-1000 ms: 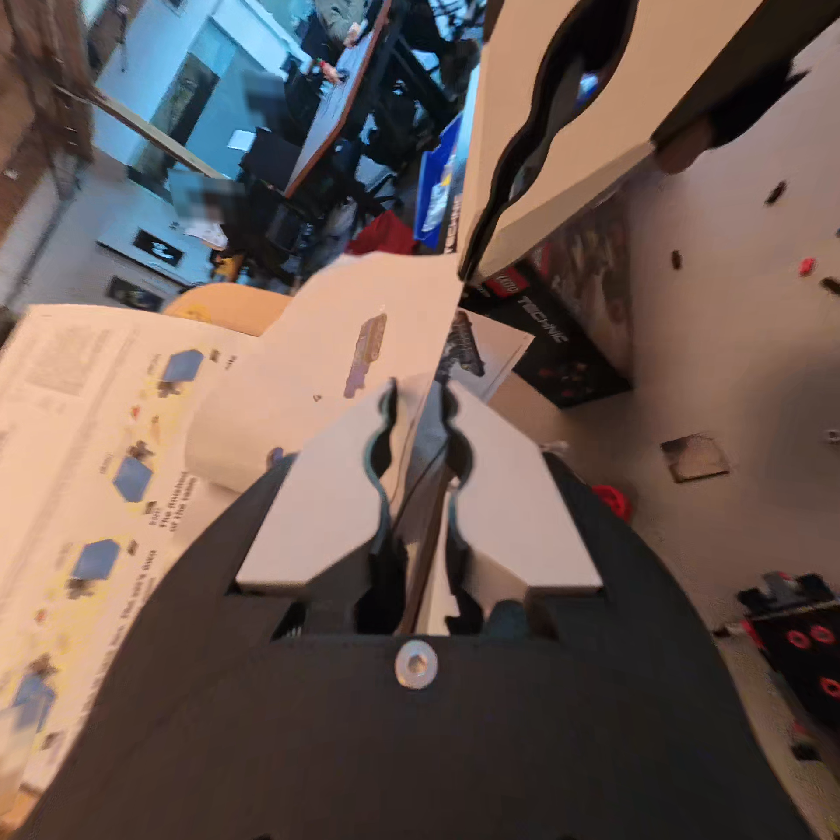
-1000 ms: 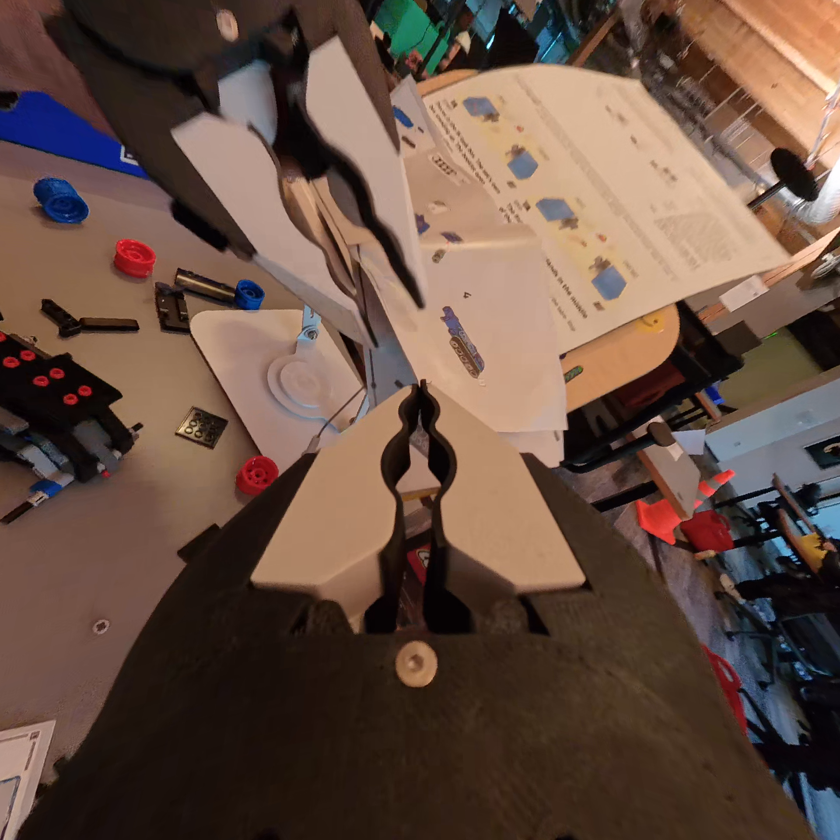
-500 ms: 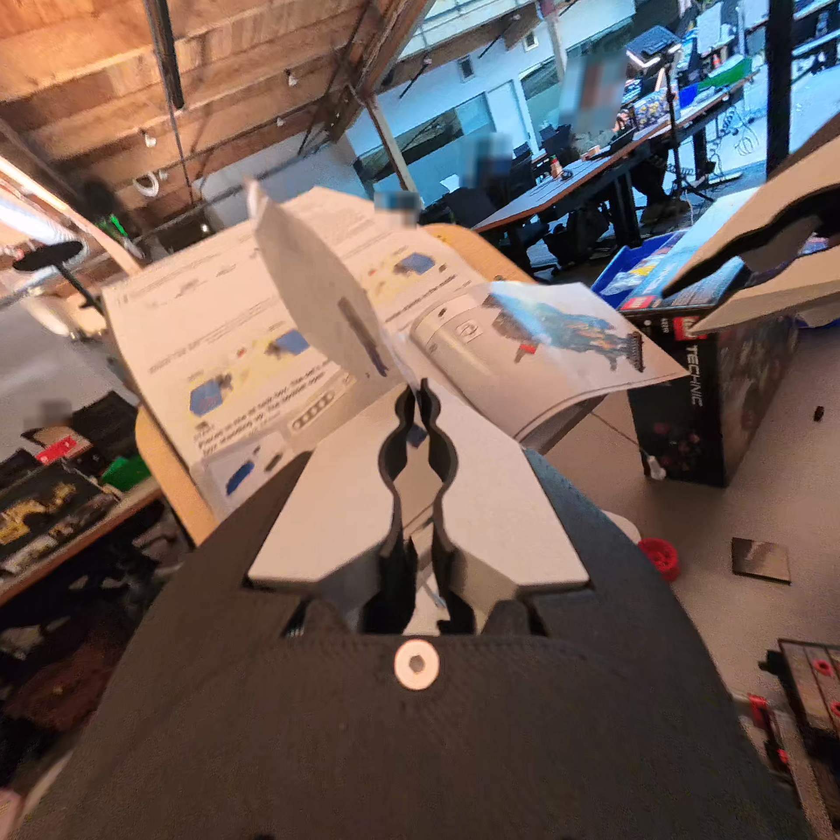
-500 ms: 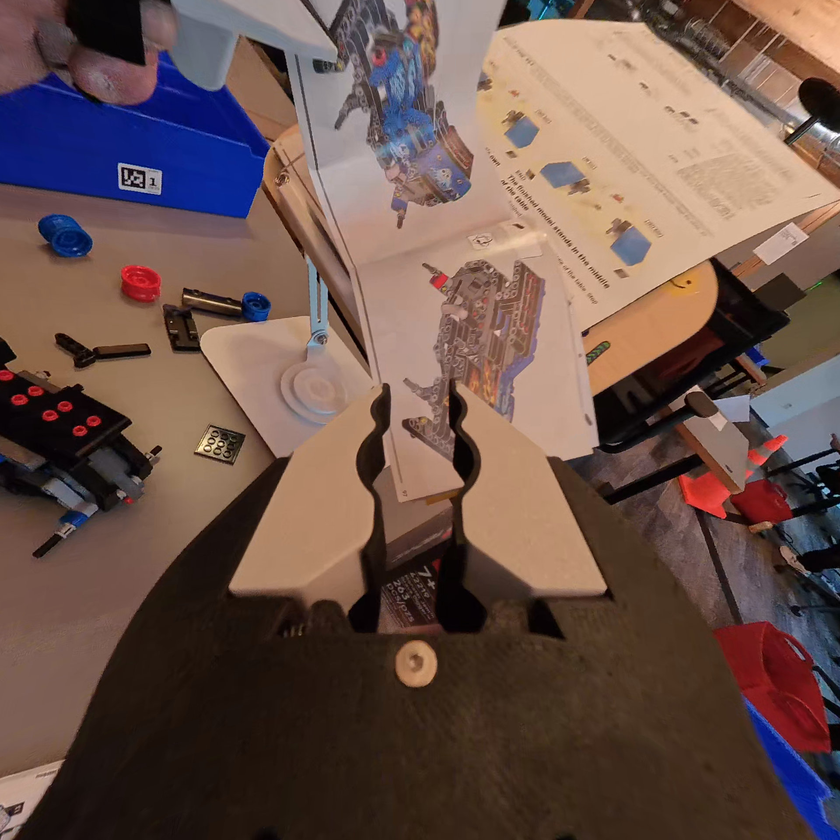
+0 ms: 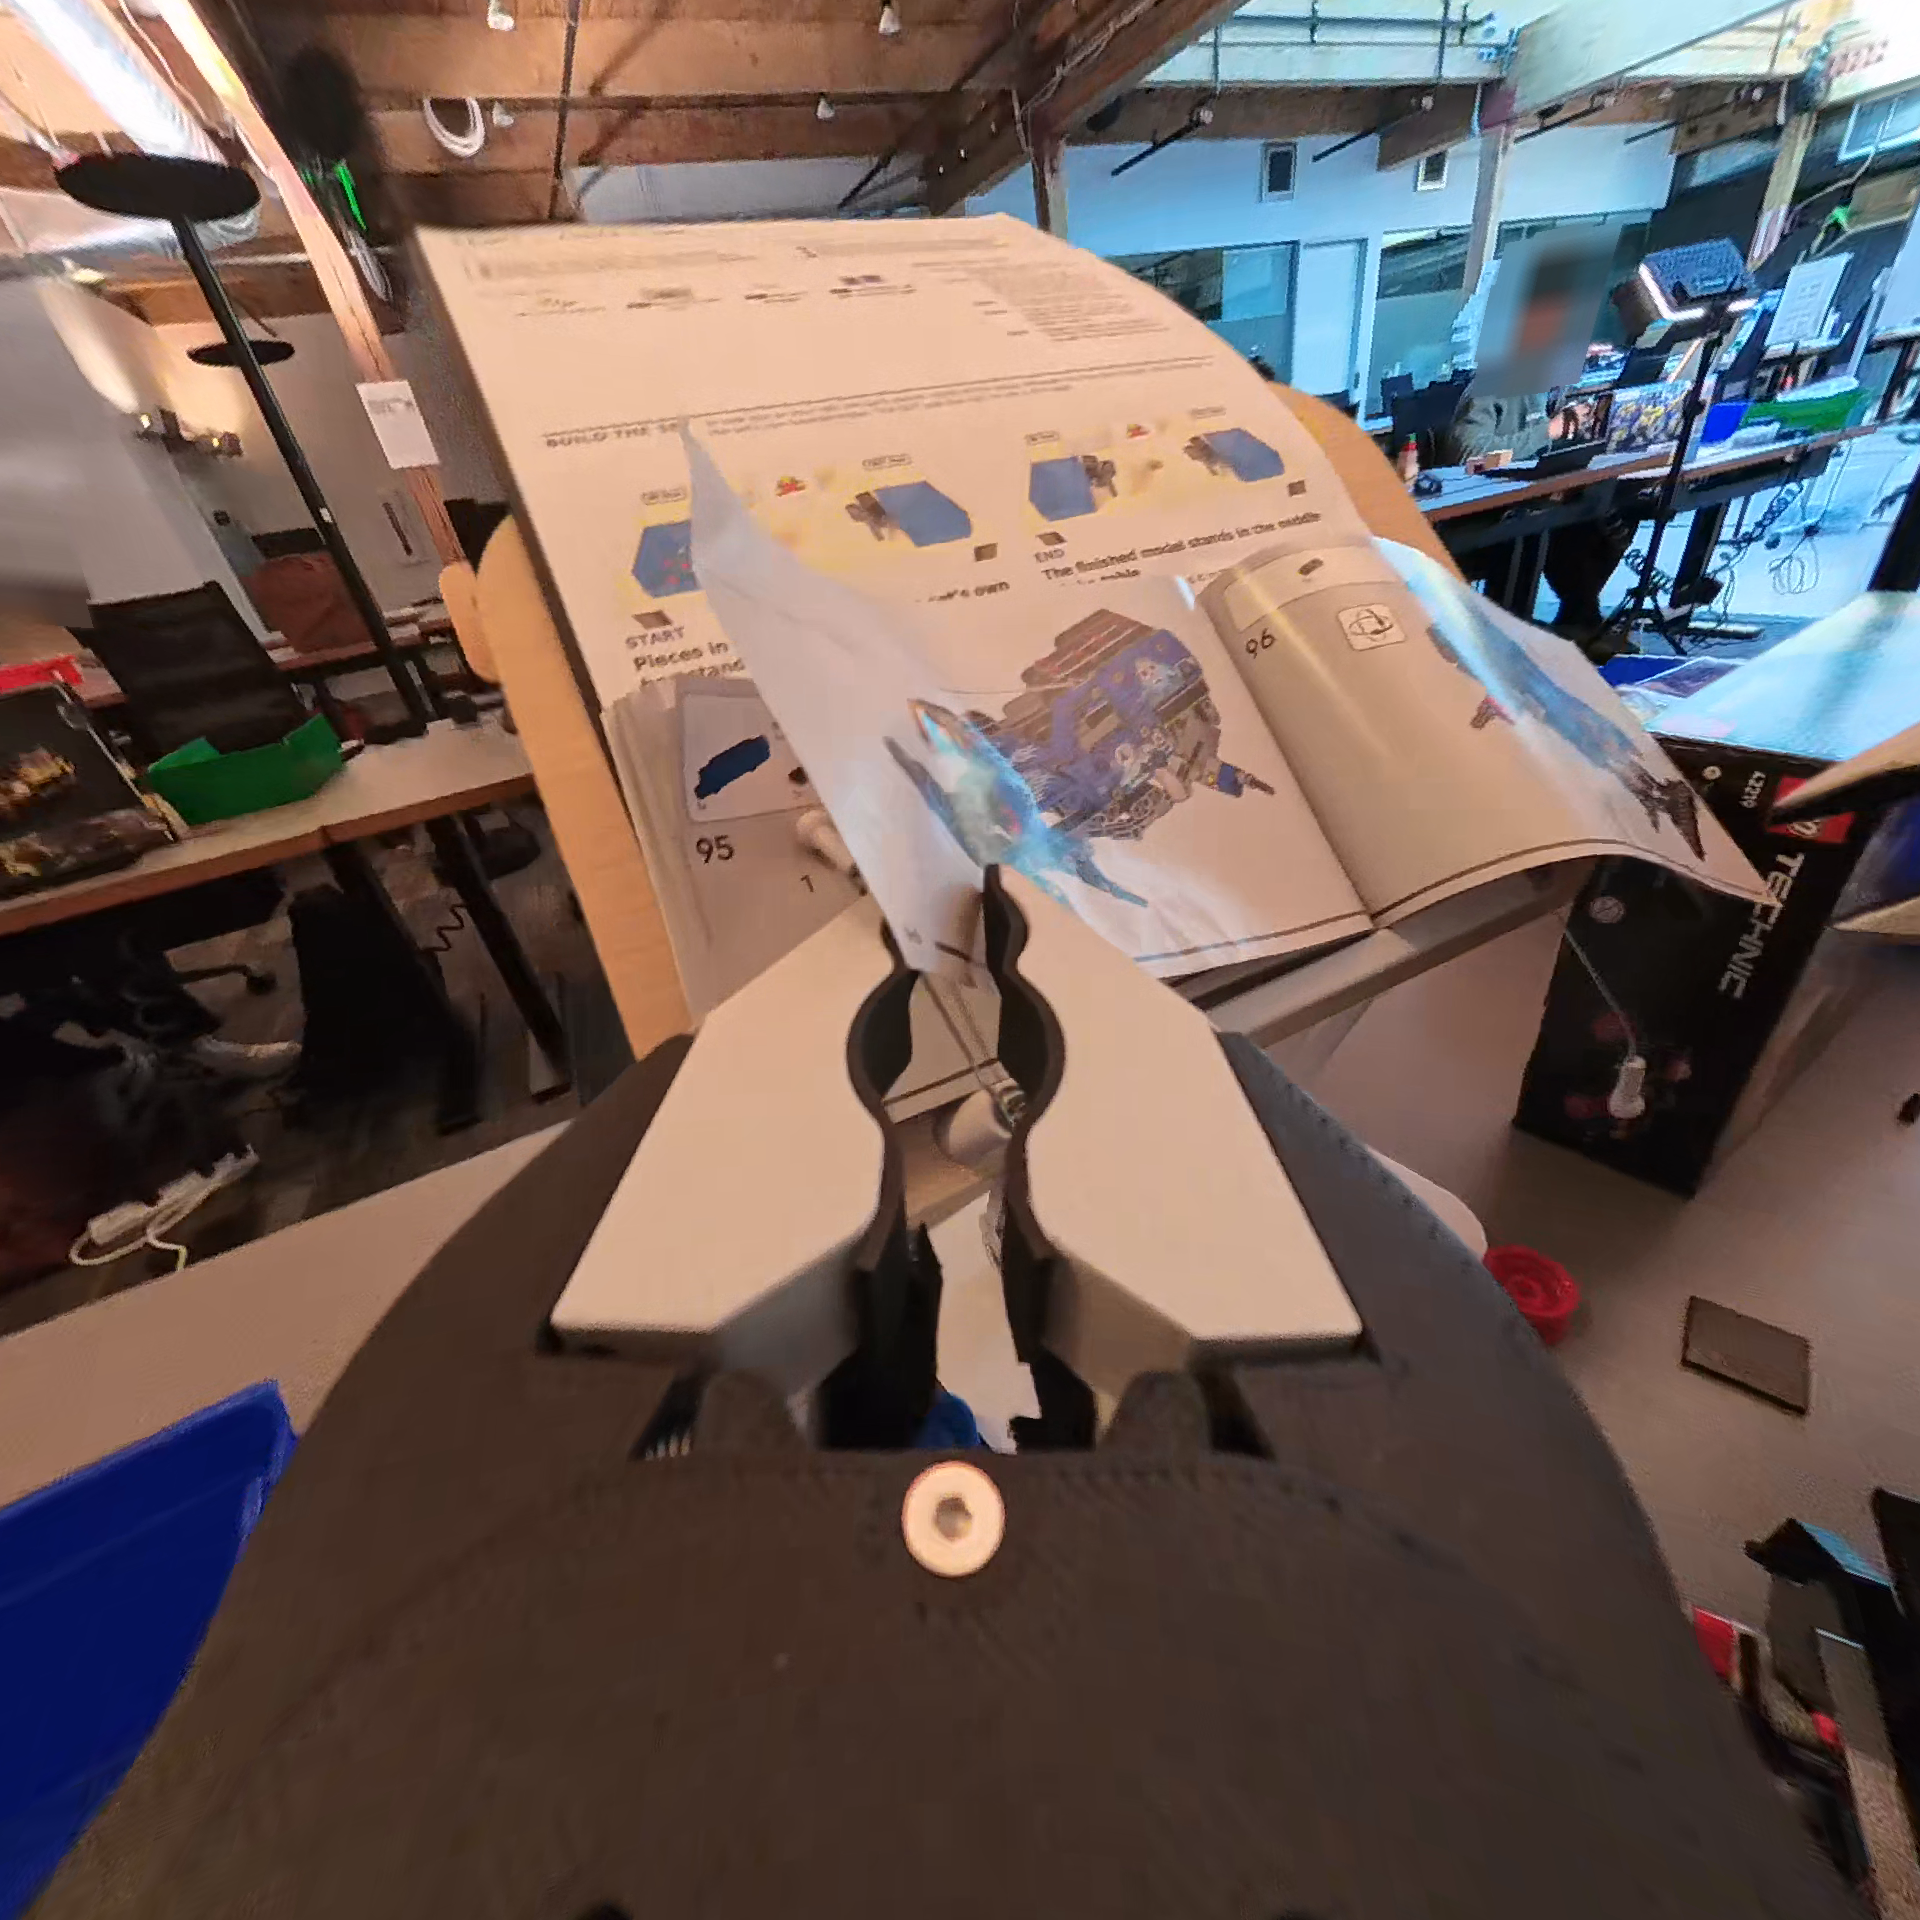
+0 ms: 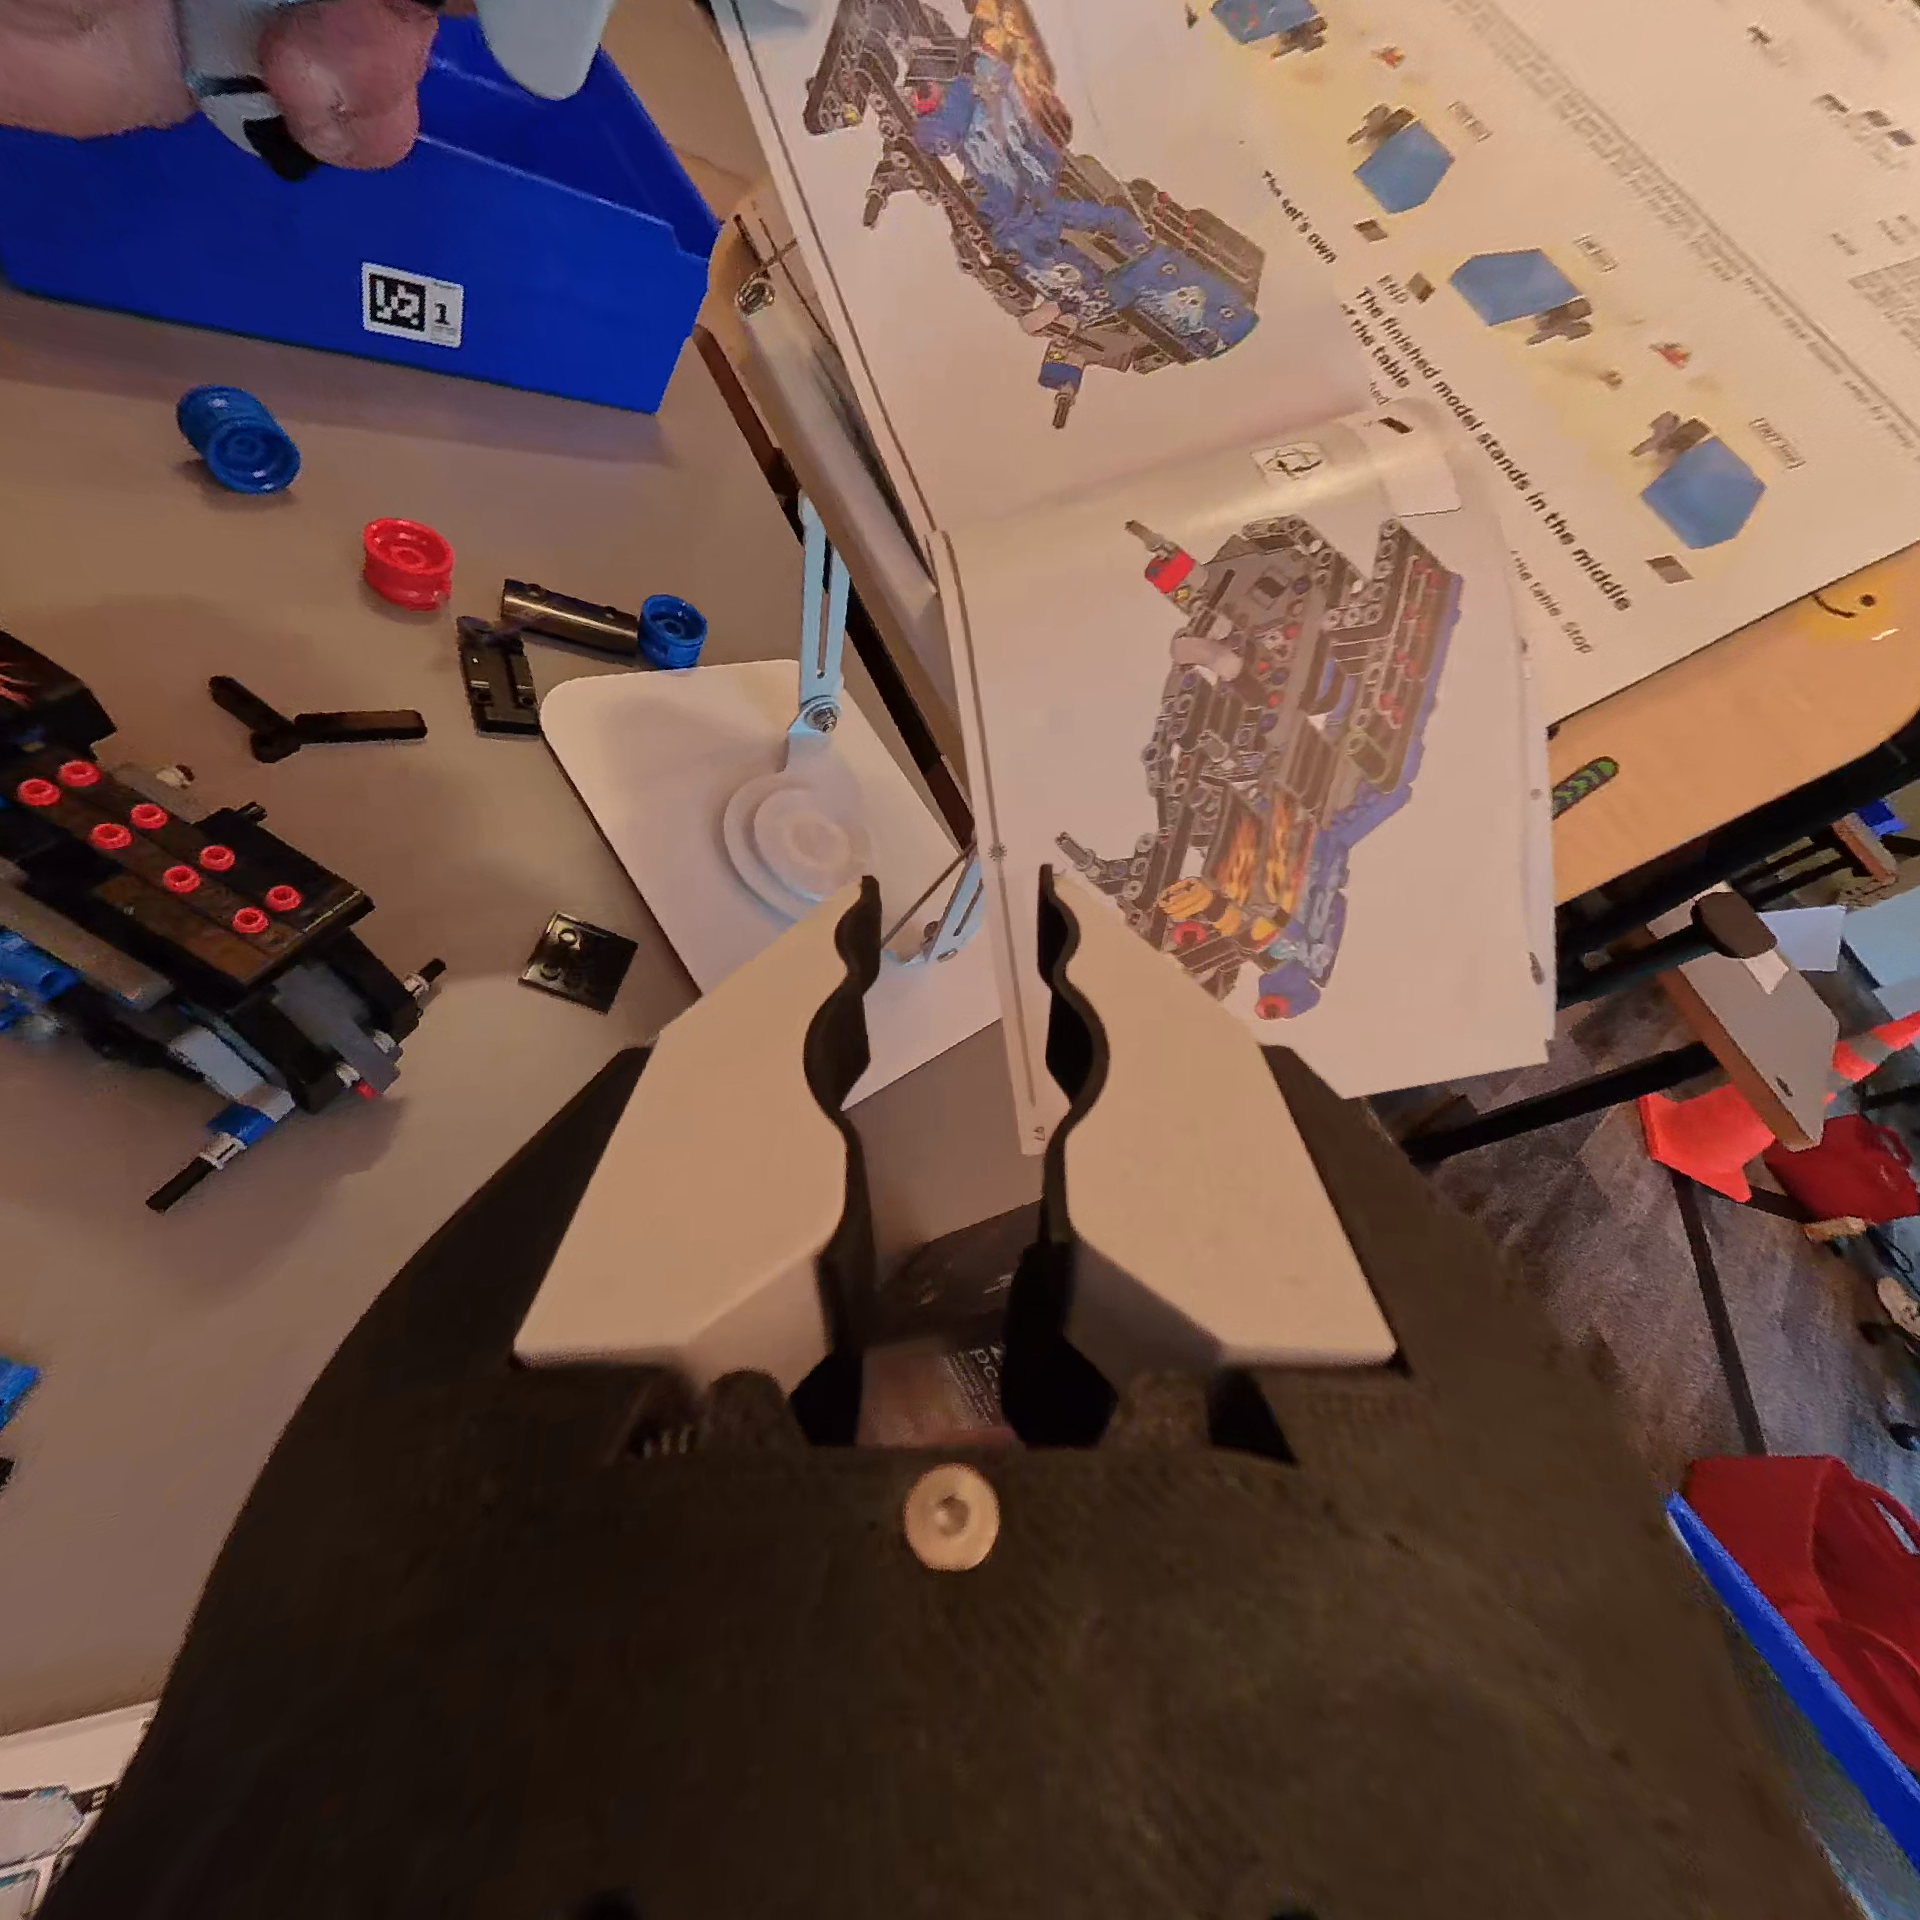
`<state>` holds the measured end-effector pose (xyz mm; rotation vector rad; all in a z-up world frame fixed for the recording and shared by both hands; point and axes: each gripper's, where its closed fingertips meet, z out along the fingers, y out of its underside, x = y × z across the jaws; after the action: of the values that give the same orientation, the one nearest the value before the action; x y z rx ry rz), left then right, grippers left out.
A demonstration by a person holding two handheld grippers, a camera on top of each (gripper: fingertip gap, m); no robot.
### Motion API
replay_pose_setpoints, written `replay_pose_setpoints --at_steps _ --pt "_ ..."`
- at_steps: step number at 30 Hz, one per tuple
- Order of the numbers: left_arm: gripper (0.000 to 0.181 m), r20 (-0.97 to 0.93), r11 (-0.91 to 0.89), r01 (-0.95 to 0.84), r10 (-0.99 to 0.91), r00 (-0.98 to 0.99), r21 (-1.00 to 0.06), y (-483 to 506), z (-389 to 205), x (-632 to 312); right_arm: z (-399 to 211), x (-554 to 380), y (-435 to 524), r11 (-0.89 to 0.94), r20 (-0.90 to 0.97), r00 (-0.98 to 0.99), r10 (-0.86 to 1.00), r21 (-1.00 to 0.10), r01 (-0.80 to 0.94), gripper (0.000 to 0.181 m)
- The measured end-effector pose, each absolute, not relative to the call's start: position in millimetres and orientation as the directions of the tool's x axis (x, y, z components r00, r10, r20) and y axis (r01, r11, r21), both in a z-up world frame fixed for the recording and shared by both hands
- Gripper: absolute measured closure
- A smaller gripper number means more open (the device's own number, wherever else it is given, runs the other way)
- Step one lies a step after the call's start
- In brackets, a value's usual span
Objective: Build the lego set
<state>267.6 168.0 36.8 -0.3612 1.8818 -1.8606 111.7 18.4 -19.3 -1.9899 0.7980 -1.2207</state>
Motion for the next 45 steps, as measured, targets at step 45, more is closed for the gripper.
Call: replay_pose_setpoints --at_steps 45 --pt "0.149 -0.021 0.083 -0.033 -0.579 -0.815 -0.996 187 -2 311 -51 127 8 -0.659 0.577 0.328 -0.748 -0.705 -0.262 0.121"
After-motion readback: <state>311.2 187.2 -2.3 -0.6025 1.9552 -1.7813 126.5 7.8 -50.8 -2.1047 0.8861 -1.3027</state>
